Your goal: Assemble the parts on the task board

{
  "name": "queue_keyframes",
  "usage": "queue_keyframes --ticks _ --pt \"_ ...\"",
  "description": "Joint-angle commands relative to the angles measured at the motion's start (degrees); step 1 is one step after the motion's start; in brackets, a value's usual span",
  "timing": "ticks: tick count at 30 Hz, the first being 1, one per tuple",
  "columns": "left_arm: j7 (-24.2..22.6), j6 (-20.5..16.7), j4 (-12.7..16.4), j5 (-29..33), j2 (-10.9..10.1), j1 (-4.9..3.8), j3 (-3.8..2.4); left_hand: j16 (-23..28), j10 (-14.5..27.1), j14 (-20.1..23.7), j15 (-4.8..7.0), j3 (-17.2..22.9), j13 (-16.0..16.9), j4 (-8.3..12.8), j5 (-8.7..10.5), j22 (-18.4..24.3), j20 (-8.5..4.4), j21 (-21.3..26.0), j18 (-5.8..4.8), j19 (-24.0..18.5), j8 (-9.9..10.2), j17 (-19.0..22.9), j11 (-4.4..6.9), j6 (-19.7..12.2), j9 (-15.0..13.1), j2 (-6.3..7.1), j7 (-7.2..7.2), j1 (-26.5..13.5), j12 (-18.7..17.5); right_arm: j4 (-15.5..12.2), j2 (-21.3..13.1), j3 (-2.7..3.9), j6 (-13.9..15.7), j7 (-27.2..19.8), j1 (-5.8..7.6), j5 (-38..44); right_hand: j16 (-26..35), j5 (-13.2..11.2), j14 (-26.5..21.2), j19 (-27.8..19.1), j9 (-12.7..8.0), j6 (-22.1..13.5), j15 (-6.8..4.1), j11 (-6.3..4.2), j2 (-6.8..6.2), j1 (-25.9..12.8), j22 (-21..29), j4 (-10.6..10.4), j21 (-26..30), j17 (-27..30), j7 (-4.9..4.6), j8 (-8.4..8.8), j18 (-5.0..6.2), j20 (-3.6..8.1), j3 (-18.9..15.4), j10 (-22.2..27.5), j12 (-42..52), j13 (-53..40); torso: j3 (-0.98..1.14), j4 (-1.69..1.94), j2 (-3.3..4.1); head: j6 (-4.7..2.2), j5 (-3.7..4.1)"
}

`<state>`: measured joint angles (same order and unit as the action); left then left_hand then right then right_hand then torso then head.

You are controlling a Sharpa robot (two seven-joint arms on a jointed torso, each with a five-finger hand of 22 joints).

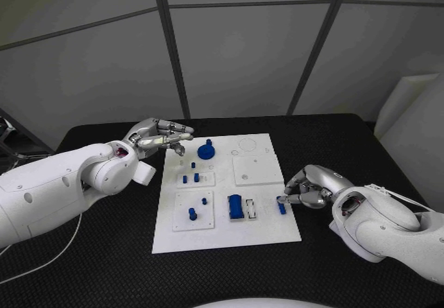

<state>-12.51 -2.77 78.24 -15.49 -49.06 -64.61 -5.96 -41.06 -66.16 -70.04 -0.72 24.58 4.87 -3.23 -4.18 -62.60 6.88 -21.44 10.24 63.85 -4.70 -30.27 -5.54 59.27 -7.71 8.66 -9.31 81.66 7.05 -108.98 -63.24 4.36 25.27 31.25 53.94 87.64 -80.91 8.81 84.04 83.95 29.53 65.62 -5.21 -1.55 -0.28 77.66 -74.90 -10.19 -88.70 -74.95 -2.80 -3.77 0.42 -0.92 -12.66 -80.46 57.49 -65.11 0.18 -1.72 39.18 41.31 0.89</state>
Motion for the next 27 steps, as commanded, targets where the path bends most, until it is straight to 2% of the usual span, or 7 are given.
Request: queue_keyframes --ticks 1,8,12,15,20,27 --pt "-0.18 0.62 0.02 0.3 0.02 0.04 -0.02 0.2 0.15 0.0 -0.4 -0.05 0.08 0.16 -0.28 0.05 0.18 0.29 0.17 -0.17 0.28 0.07 -0.34 0.04 -0.08 -0.07 -0.32 -0.51 -0.25 0.21 0.31 0.02 -3.18 2.75 0.01 4.4 -0.23 0.24 3.17 5.66 -0.12 0.48 -0.22 -0.07 0.17 -0.52 -14.37 -0.08 -0.24 -1.28 0.08 -0.23 -0.14 -0.06 -0.46 -0.24 0.2 -0.02 -0.02 0.05 0.05 0.07 0.11" --pt "-0.18 0.72 0.02 0.3 0.04 0.14 -0.02 0.2 0.15 0.0 -0.4 -0.05 0.08 0.16 -0.28 0.05 0.18 0.29 0.17 -0.17 0.28 0.07 -0.34 0.04 -0.08 -0.07 -0.32 -0.51 -0.25 1.12 1.6 -0.03 -5.16 3.64 -0.04 4.61 -0.3 0.42 3.19 5.71 -0.35 0.78 -0.25 -0.1 0.18 -1.07 -14.45 -0.47 -0.36 -1.41 0.13 -0.15 -0.18 0.0 -0.84 -0.35 0.39 -0.17 -0.01 0.07 0.08 0.22 0.07" --pt "-0.19 0.73 0.03 0.3 -0.01 0.17 -0.02 0.2 0.15 0.0 -0.4 -0.05 0.08 0.16 -0.28 0.05 0.18 0.29 0.17 -0.17 0.28 0.07 -0.34 0.04 -0.08 -0.07 -0.32 -0.51 -0.25 1.77 2.08 -0.06 -5.92 4.29 -0.06 4.63 -1.4 0.72 3.56 6.05 -0.52 1.32 -0.35 -0.25 0.54 -1.13 -15.1 -0.66 -1.3 -3.08 0.31 -0.19 -0.42 0.08 -0.9 -1.54 3.93 -2.87 -0.06 0.13 0.07 0.38 0.11" --pt "-0.19 0.72 0.05 0.3 -0.06 0.18 -0.02 0.2 0.15 0.0 -0.4 -0.05 0.08 0.16 -0.28 0.05 0.18 0.29 0.17 -0.17 0.28 0.07 -0.34 0.04 -0.08 -0.07 -0.32 -0.51 -0.25 2.19 2.48 -0.08 -6.38 4.56 -0.06 4.64 -2.06 0.87 3.78 6.05 -0.64 1.67 -0.43 -0.35 0.75 -1.03 -15.1 -0.69 -1.3 -4.07 0.43 -0.2 -0.42 0.15 -0.93 -2.26 6.15 -4.56 -0.04 0.04 0.11 0.4 0.11" --pt "-0.19 0.72 0.13 0.3 -0.12 0.18 -0.02 0.25 0.15 0.01 -0.42 -0.06 0.08 0.15 -0.28 0.08 0.19 0.34 0.16 -0.16 0.3 0.07 -0.35 0.04 -0.09 -0.09 -0.33 -0.56 -0.25 2.82 3.17 -0.13 -7.43 5.04 -0.09 4.64 -2.64 1.19 3.95 6.05 -0.82 2.05 -0.52 -0.47 1.04 -0.84 -15.1 -0.69 -1.3 -4.92 0.56 -0.17 -0.42 0.24 -0.97 -2.82 7.93 -5.94 -0.03 0.12 0.13 0.61 0.1" --pt "-0.18 0.71 0.17 0.3 -0.22 0.18 -0.02 0.25 0.15 0.01 -0.42 -0.06 0.08 0.15 -0.28 0.08 0.19 0.34 0.16 -0.16 0.3 0.07 -0.35 0.04 -0.09 -0.09 -0.33 -0.56 -0.25 3.21 3.83 -0.19 -10.27 6.08 -0.2 4.64 -2.89 1.46 4.02 6.05 -0.94 2.24 -0.57 -0.54 1.28 -0.66 -15.1 -0.66 -1.3 -5.28 0.63 -0.14 -0.42 0.29 -0.94 -3.04 8.74 -6.59 -0.03 0.07 0.08 0.92 -0.05"
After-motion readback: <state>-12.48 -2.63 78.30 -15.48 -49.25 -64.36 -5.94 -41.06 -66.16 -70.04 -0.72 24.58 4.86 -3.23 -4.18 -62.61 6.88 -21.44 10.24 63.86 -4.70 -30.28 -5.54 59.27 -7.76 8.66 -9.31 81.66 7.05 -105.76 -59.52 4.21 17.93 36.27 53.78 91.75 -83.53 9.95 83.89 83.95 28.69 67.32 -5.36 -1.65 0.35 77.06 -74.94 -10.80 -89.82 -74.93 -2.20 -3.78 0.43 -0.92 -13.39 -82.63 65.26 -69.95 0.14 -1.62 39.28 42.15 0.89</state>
